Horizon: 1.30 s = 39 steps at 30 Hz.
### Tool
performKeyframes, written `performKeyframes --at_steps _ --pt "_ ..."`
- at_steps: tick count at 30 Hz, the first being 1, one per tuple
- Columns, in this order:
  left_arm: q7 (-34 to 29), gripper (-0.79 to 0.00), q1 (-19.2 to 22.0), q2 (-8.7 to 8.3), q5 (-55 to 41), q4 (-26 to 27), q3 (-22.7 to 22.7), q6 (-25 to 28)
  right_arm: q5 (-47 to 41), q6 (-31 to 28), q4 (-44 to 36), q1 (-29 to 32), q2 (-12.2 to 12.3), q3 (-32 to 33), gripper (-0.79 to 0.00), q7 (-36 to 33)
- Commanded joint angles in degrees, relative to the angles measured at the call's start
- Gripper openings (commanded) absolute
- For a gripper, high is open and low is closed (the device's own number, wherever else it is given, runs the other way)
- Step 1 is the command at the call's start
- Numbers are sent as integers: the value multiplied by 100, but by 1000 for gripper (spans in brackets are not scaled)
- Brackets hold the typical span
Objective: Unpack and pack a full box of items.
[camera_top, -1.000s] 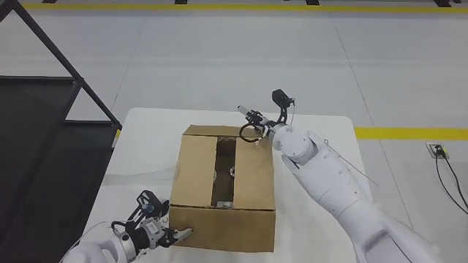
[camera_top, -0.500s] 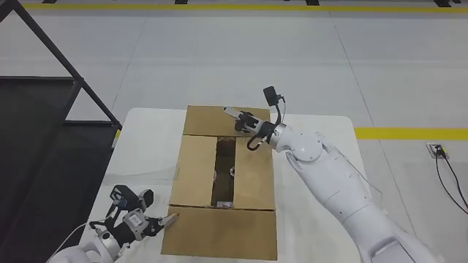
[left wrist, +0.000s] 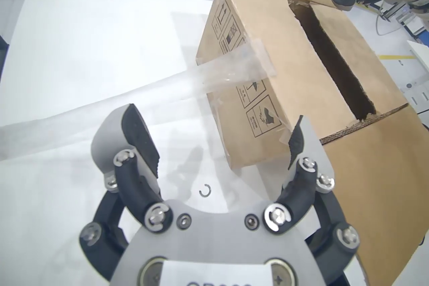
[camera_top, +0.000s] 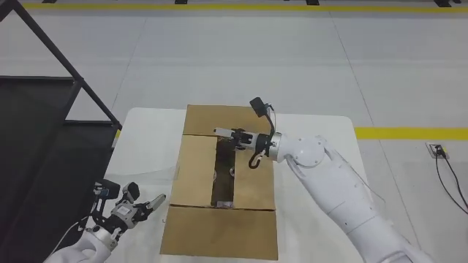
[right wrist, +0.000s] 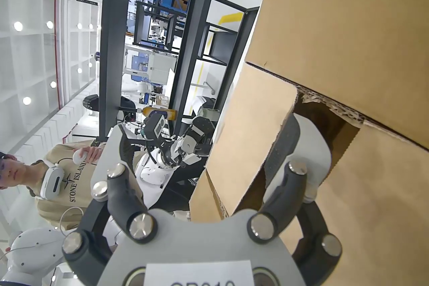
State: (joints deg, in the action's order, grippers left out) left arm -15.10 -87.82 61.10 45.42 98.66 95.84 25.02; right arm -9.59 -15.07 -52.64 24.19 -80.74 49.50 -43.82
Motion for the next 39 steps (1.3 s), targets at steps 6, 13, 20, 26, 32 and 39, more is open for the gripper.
performKeyframes --at_steps 6,13,20,26,32,39 --pt "23 0 -3 21 349 -7 -113 -516 74 104 -157 171 5 -25 0 -100" --pt "-54 0 105 41 996 -18 -439 -838 237 472 -34 36 -105 -298 0 -421" --pt "54 0 125 60 1221 28 -643 -803 278 684 389 -226 -305 -586 0 -427" --pt "160 0 53 60 1275 39 -652 -685 229 728 724 -390 -462 -746 0 -499" --pt "318 0 -31 54 1374 83 -639 -506 173 689 986 -513 -608 -868 0 -614" --pt "488 0 -125 51 1457 155 -627 -348 4 535 1295 -632 -786 -976 0 -840"
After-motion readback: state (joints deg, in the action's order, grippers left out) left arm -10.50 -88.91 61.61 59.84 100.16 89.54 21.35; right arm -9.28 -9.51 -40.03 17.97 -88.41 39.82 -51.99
